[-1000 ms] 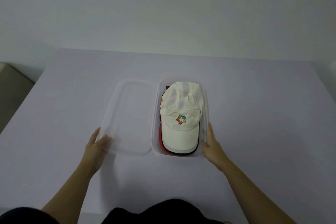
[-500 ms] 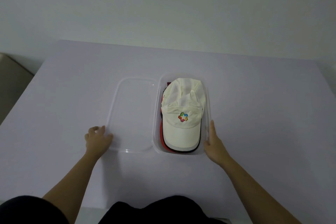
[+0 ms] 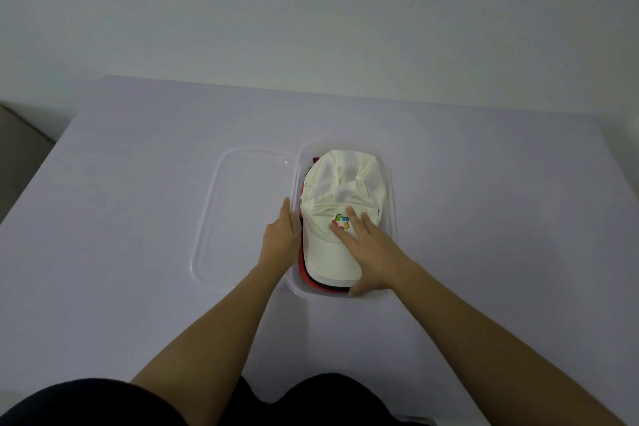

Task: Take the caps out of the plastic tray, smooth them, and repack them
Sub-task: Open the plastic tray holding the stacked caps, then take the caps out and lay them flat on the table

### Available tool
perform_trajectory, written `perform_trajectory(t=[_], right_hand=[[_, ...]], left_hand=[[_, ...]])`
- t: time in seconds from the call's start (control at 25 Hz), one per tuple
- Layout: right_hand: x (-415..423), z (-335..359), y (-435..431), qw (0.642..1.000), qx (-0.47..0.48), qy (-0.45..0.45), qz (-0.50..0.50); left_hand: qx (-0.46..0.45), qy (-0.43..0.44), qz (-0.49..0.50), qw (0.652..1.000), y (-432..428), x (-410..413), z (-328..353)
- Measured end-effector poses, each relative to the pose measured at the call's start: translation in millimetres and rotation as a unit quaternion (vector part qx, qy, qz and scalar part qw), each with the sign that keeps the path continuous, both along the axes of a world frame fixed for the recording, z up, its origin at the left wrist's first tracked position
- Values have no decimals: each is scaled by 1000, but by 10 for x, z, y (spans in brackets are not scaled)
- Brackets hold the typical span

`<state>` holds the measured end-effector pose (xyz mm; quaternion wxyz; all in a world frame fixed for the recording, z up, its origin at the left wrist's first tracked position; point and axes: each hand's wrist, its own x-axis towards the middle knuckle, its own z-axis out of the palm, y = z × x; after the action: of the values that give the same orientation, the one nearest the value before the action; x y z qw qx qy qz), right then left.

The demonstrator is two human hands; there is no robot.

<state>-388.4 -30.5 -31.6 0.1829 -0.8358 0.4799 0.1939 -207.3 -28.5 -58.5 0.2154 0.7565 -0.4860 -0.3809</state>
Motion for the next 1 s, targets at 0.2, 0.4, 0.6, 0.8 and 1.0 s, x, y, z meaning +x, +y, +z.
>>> perform_trajectory(t=[0.2,0.4,0.6,0.8,1.0], right_hand=[[89,88,-51,997,67,42,6],[-67,343,-95,981,72,-160,-85],[-467,420,0,858,-252,-421,-152],[-1214,170,-239,820,-384,-367,-214],[-1768,-385,-388,917,-235,-195,-257]], left_hand=[[3,-32,-25,999,-22,2,-6],[-4,-25,-16,1000,-23,31,-41],[-18,-9,-2,1000,-18,17,-88],[-21,-7,9,1000,-24,61,-194],[-29,-4,17,999,-12,48,-199]])
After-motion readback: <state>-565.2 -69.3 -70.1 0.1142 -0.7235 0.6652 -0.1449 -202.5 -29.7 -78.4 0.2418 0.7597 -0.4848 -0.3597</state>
